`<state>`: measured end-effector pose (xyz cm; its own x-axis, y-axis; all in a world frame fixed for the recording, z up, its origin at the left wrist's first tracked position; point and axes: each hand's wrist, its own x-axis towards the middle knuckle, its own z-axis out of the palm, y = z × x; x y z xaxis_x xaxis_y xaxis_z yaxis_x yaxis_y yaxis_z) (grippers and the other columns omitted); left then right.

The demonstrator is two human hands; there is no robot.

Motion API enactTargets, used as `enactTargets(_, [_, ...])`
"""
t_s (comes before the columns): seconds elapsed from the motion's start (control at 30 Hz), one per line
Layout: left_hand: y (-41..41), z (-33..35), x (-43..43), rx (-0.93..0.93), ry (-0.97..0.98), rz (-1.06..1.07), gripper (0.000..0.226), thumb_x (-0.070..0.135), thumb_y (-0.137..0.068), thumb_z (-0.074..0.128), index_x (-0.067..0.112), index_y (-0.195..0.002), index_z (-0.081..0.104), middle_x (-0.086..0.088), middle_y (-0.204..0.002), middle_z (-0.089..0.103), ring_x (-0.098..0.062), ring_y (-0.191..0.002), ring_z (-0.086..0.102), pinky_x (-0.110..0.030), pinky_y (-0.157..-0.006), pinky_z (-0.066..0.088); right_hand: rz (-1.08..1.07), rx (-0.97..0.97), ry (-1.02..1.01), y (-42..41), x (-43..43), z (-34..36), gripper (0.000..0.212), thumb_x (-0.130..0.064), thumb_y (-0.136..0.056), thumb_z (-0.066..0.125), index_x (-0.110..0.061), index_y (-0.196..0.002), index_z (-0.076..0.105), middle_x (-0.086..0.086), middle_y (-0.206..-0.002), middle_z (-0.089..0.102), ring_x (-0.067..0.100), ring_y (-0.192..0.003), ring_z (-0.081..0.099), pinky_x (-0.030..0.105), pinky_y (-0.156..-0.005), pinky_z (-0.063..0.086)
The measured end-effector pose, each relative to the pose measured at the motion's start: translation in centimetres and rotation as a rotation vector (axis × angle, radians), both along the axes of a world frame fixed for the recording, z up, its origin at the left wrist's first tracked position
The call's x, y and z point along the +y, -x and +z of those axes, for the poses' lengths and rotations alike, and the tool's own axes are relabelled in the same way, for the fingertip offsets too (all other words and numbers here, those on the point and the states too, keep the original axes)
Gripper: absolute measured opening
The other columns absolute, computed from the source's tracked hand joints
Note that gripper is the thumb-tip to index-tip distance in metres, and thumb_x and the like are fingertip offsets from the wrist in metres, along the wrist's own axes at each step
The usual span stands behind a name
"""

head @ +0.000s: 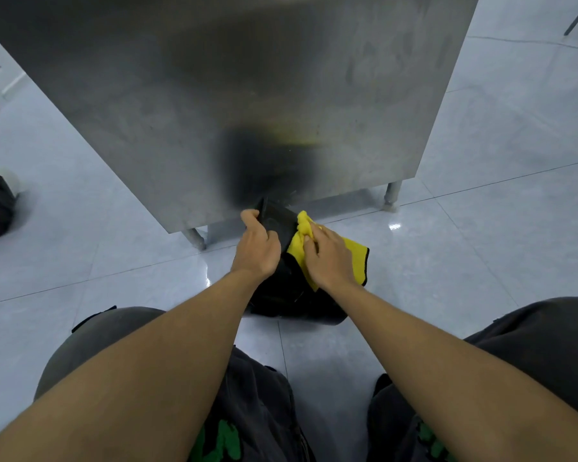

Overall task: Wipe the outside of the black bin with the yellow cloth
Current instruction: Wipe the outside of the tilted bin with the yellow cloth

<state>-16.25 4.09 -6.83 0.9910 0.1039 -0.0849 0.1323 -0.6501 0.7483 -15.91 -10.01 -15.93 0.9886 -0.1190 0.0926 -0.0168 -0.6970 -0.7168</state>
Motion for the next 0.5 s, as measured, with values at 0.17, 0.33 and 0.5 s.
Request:
enactTargets(0.17, [0.5,0.2,-0.1,-0.067,0.035,0.023,0.018,0.011,-0.096,0.037,0.009,-0.114,0.038,-0.013,-0.100,0.056,-0.029,-0.090,0.053,-0.038,-0.077,0.038,0.291,-0.189,0.000,0.6,1.9,1.5,0.049,-0.029,-0.099,0.045,-0.033,-0.149,0.046,-0.007,-0.154,0.048,0.017,-0.146,0.037,0.041,-0.116,0.033])
enactTargets(0.33, [0.7,0.0,0.6,-0.046,-0.006,-0.024,0.036,0.019,-0.099,0.033,0.018,-0.133,0.043,-0.009,-0.124,0.060,-0.031,-0.115,0.054,-0.039,-0.092,0.041,0.336,-0.199,-0.014,-0.6,2.1,2.1,0.049,-0.035,-0.101,0.046,-0.034,-0.150,0.044,-0.005,-0.157,0.044,0.018,-0.147,0.036,0.043,-0.116,0.034])
enactTargets(0.5, [0.7,-0.9,1.1,0.031,-0.179,-0.124,0.068,0.023,-0.098,0.037,0.030,-0.158,0.007,-0.004,-0.160,0.031,-0.028,-0.139,0.040,-0.043,-0.111,0.035,-0.003,0.039,-0.007,-1.2,1.4,0.9,0.049,-0.041,-0.103,0.036,-0.037,-0.151,0.042,-0.003,-0.153,0.048,0.023,-0.143,0.039,0.048,-0.114,0.035])
